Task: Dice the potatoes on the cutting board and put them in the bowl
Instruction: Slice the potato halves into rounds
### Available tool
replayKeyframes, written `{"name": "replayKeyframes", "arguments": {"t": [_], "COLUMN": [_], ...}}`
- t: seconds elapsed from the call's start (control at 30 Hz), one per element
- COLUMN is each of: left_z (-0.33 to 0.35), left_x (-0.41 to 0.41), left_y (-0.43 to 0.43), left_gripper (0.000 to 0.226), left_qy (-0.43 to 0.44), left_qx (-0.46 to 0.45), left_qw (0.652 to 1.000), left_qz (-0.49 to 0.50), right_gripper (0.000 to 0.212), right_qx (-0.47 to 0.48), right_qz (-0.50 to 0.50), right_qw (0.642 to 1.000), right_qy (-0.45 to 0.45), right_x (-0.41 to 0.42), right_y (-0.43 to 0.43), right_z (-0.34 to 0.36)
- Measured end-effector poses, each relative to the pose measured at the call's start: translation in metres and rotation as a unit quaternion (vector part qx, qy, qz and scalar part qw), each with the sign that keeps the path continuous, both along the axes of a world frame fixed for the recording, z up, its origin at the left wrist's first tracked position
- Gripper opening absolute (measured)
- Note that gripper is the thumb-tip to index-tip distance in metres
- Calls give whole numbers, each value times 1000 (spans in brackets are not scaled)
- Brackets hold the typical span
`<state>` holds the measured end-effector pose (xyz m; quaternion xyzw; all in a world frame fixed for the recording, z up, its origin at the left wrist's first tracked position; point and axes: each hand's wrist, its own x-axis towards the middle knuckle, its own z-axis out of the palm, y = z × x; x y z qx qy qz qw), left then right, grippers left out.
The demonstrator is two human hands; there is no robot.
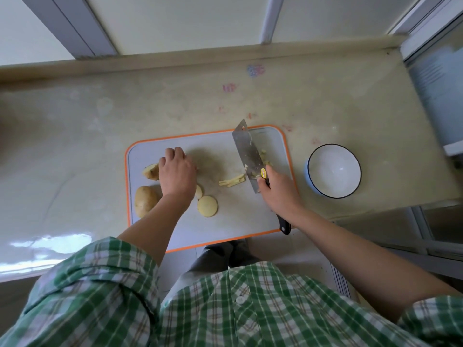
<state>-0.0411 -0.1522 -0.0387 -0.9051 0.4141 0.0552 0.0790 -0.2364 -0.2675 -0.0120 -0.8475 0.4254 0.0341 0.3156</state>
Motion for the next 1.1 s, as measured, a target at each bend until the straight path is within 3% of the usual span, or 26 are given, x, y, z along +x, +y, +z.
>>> {"name": "replayKeyframes", "arguments": {"t": [0.23,0.3,0.43,0.53,0.7,0.9,1.1], "left_z": [-1,-1,-4,-8,-12,-14,-4], "left_x": [-1,-8,-32,-47,-45,-43,-53], "left_y": [-3,-7,-31,-40,-25,-14,-19], "left_gripper": [24,22,35,19,14,29,16], "left_qy": [-64,-45,67,155,169,184,182], "left_qx": [124,96,-85,-120,-198,-153,-149], "left_qw": [981,987,989,972,956,962,961], "left_qz": [-132,-122,-96,-130,-138,-131,-144], "right_gripper": [21,20,21,20,20,13,22], "right_qx": [25,28,26,0,-23,-51,-82], "right_qz": [-18,-27,-35,-5,27,30,90], "right_qw": [999,999,999,1000,999,998,992], "right_qy": [-10,-13,-16,5,11,0,40], "right_x": [0,-1,-5,-7,-11,-9,2], "right_y": [-3,-4,-2,1,10,6,10], "right_z": [4,4,3,1,-1,5,12]}}
